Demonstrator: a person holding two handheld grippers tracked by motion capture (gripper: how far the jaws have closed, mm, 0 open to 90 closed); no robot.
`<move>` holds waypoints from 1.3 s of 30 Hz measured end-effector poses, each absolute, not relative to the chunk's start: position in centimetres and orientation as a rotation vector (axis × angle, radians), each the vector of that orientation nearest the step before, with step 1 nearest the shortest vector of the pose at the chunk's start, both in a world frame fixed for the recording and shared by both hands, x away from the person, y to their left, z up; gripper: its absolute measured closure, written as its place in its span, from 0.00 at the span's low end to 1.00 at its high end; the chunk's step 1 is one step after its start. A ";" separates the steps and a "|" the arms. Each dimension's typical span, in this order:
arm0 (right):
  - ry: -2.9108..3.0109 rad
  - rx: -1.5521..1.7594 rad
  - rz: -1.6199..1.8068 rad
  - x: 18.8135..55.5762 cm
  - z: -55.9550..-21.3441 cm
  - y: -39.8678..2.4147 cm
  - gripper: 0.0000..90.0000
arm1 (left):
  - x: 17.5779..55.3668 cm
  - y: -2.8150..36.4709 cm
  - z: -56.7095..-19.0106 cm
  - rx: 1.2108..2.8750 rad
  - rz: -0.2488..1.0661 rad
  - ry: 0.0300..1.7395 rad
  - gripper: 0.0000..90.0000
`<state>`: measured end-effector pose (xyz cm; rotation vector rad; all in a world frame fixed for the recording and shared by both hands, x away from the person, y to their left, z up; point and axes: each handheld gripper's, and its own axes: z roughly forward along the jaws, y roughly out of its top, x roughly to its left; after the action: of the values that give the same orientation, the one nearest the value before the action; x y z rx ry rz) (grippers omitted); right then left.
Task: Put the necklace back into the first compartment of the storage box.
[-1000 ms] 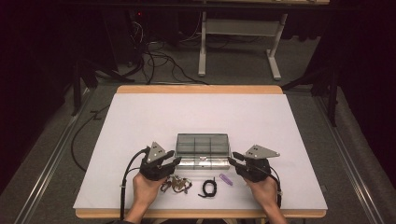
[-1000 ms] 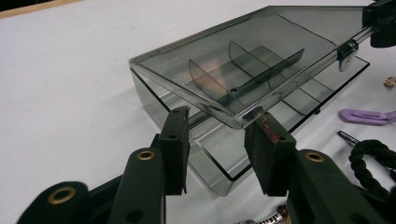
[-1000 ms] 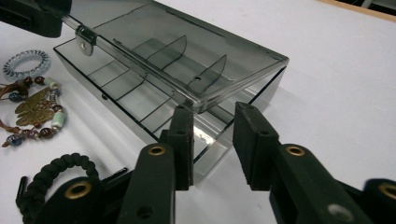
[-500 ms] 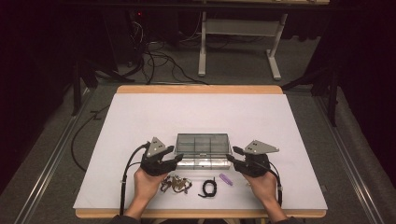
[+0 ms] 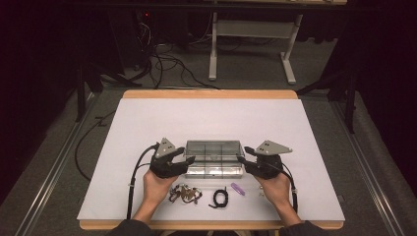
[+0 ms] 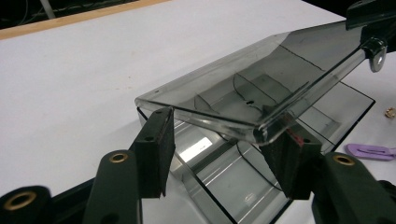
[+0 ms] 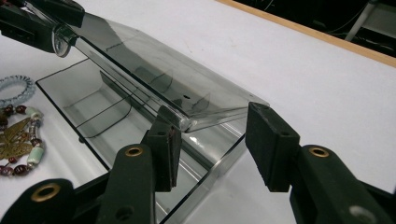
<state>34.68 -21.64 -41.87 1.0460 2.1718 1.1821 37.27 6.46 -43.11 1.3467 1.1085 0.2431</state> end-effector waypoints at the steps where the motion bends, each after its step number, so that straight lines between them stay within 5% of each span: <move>1: 2.171 1.047 1.184 34.8 -41.9 -21.7 0.63 | 37.4 6.4 -43.1 1.347 0.250 1.107 0.50; 39: 2.136 1.152 1.274 38.3 -42.5 -22.2 0.74 | 40.8 6.1 -42.9 1.296 0.270 1.145 0.65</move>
<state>38.34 -22.17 -42.50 1.1524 2.1358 1.2738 40.76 6.09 -42.90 1.2964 1.1452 0.2705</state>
